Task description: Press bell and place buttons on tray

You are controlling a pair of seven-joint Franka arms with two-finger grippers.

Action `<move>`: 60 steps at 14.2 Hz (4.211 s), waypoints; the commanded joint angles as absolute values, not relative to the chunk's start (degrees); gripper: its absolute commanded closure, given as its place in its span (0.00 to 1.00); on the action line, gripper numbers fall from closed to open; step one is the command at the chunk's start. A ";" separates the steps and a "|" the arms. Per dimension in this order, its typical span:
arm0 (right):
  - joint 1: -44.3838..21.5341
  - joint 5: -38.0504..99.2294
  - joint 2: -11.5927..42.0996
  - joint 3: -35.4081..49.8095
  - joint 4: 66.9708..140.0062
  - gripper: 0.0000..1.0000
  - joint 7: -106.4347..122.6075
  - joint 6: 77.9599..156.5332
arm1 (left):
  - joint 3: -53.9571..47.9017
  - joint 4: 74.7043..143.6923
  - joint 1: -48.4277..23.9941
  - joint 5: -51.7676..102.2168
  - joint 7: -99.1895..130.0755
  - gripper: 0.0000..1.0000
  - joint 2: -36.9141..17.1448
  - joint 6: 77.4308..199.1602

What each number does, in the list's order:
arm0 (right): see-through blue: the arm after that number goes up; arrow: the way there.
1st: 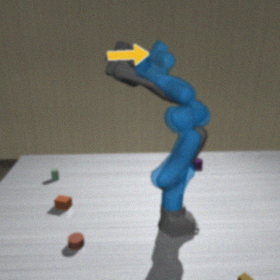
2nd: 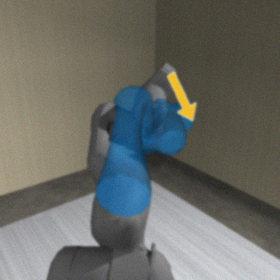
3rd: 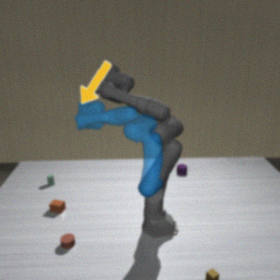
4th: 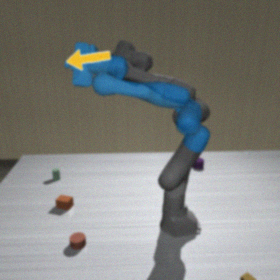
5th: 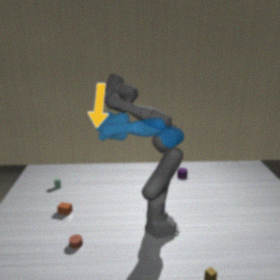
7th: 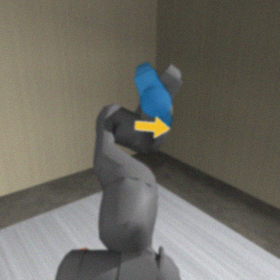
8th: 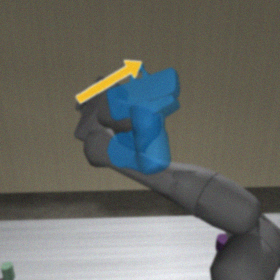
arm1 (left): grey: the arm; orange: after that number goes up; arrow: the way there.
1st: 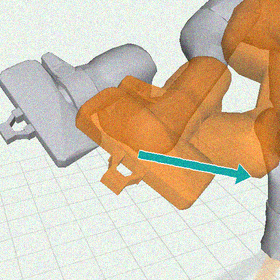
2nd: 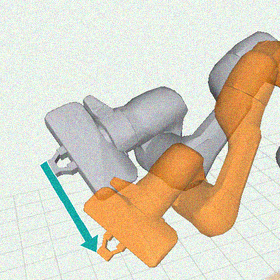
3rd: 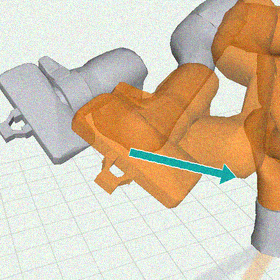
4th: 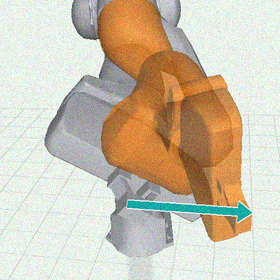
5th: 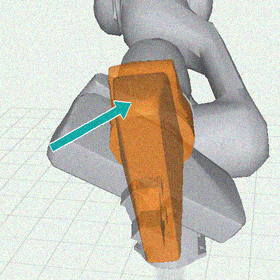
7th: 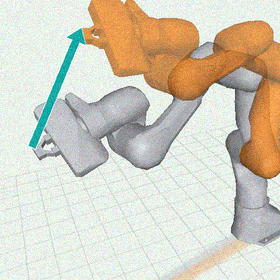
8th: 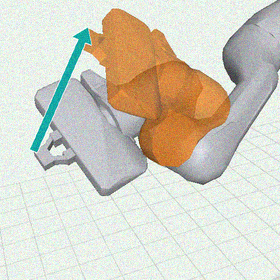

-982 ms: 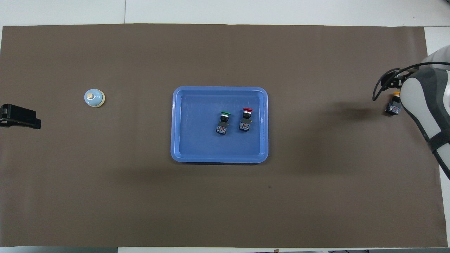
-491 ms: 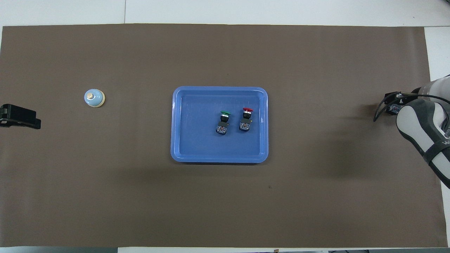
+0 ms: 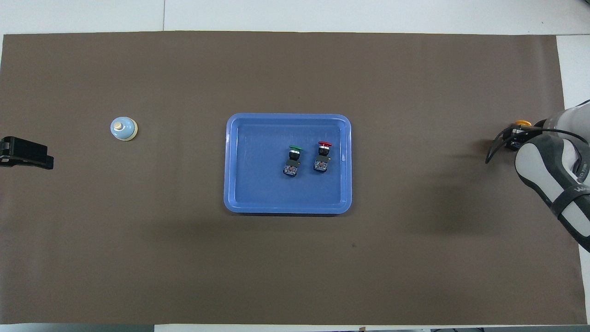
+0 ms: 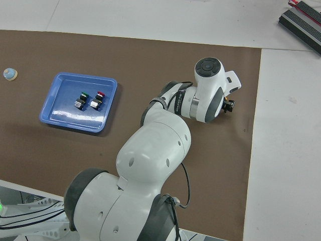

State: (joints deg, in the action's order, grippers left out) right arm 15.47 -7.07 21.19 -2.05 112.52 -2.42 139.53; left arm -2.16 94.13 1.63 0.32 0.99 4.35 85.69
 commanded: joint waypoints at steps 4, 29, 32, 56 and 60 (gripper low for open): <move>15.47 -7.29 20.48 -1.06 112.94 1.00 -2.02 139.05 | -1.85 93.51 1.58 0.97 0.53 0.00 4.57 84.46; -38.49 3.78 34.37 -0.53 75.14 1.00 -52.47 112.12 | -1.85 93.43 1.58 0.97 0.53 0.00 4.57 84.46; -40.59 3.52 34.63 -0.53 79.96 1.00 -52.56 117.30 | -1.85 93.43 1.58 0.97 0.53 0.00 4.57 84.46; -23.58 4.13 20.05 -0.79 85.52 0.00 -45.83 107.51 | -1.85 93.43 1.58 0.97 0.53 0.00 4.57 84.46; -16.71 4.04 17.49 -0.88 85.52 0.00 -31.33 102.58 | -1.85 93.43 1.58 0.97 0.53 0.00 4.57 84.46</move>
